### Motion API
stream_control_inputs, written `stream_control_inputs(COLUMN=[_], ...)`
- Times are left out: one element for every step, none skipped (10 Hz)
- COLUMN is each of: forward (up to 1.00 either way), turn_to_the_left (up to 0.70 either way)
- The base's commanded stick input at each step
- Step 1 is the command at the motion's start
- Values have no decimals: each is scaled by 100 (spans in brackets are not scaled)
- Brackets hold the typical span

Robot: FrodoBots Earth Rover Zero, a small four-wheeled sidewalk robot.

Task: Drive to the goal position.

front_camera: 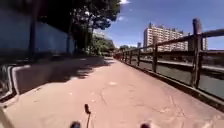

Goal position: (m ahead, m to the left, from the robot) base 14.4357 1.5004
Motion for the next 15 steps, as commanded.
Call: stream_control_inputs(forward=[85, 85, 85, 85, 85, 85, 85, 85, 85, 85, 85, 85, 85, 85, 85], turn_to_the_left=[0, 0, 0, 0, 0, 0, 0, 0, 0, 0, 0, 0, 0, 0, 0])
